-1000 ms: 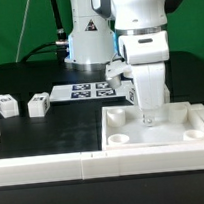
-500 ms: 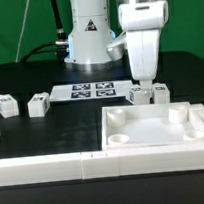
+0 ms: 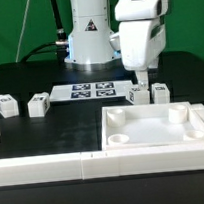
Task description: Assemble one leg
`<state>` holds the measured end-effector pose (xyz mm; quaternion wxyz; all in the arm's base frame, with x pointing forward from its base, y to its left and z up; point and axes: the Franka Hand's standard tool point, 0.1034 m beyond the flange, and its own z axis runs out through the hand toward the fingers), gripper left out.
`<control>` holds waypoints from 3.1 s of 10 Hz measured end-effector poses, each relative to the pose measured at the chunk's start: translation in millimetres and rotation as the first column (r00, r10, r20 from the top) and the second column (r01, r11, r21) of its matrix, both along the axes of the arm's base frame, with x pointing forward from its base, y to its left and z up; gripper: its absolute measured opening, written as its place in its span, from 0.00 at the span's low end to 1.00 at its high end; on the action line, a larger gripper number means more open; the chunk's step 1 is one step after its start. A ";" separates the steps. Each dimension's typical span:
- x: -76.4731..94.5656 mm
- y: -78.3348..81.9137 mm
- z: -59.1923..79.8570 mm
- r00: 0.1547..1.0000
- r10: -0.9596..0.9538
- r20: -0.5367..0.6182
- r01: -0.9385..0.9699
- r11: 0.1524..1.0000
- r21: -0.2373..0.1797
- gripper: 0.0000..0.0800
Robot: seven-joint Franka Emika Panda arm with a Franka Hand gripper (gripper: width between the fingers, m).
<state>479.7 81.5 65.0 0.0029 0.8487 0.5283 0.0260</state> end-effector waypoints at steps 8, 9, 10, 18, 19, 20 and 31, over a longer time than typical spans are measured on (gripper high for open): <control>-42.1 24.6 -14.9 0.545 -0.834 -0.085 0.838 0.541 0.068 0.81; -44.0 29.5 -16.5 0.447 -0.889 -0.099 0.894 0.441 0.073 0.81; -44.0 30.5 -16.5 0.375 -0.920 -0.111 0.927 0.369 0.070 0.81; -67.7 47.8 -21.2 0.330 -0.921 -0.206 0.918 0.364 -0.159 0.81; -65.6 46.2 -20.6 0.325 -0.916 -0.235 0.900 0.376 -0.221 0.81; -67.4 45.0 -21.3 0.309 -0.915 -0.260 0.882 0.377 -0.282 0.81; -84.1 54.1 -32.6 0.127 -0.872 -0.472 0.485 0.470 -0.738 0.81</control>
Offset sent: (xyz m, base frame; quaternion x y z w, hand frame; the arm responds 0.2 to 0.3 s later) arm -0.0449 0.0018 -0.0047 -0.0144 0.0379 0.5099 0.8593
